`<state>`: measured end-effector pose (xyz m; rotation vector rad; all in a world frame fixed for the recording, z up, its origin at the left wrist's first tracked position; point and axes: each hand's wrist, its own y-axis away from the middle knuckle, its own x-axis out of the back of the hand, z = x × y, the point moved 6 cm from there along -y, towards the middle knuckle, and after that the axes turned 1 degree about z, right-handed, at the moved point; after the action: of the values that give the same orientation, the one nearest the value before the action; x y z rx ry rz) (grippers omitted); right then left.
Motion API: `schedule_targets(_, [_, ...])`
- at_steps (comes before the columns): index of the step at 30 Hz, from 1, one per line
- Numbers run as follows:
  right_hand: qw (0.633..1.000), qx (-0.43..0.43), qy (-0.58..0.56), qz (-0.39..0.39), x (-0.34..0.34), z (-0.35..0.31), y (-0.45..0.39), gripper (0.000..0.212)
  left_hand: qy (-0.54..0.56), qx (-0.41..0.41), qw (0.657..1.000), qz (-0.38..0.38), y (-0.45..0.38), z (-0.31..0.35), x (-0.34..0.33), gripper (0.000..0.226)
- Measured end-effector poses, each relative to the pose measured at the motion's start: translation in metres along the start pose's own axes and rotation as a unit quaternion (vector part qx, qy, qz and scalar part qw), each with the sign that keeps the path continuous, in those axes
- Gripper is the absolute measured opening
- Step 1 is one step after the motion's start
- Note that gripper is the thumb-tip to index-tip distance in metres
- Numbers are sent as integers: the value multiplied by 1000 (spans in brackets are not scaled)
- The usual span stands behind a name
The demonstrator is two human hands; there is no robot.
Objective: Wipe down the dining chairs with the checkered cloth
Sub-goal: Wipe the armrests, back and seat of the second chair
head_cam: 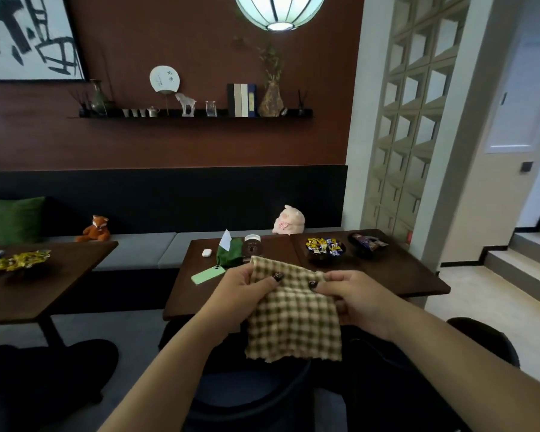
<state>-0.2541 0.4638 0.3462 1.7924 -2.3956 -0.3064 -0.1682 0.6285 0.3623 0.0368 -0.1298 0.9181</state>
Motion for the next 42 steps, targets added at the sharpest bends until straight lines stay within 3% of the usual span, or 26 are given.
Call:
schedule_targets(4, [994,74,-75,-25,1,-28,9,27,83,-5,995,-62,3,9,5,24])
schedule_targets(6, [985,120,-100,-71,0,-46,18,33,97,-53,991,-73,5,20,13,29])
schedule_targets(8, [983,158,-38,-82,-1,-57,24,31,52,-115,990,-60,5,27,20,30])
schedule_targets(12, [957,248,150,4,-7,-59,24,31,-39,-196,980,17,0,22,29,26])
schedule_targets(15, [925,279,222,127,-5,-45,10,11,-3,-182,982,41,-6,4,33,32])
schedule_targets(17, [907,265,272,182,-3,-30,-2,33,20,-160,986,46,-10,-12,34,28])
schedule_targets(20, [915,231,239,229,8,-6,-15,56,16,-123,991,51,-18,-37,36,28])
schedule_targets(25, [891,184,221,350,47,46,-28,21,49,-25,998,13,-37,-99,30,25])
schedule_targets(30, [886,126,138,424,92,124,-43,23,29,64,997,-36,-61,-169,1,24])
schedule_targets(36, [915,25,83,393,132,214,-115,25,-15,170,983,-69,-122,-257,-56,24])
schedule_targets(42, [952,-69,74,290,134,285,-215,27,-28,272,960,53,-183,-358,-95,22])
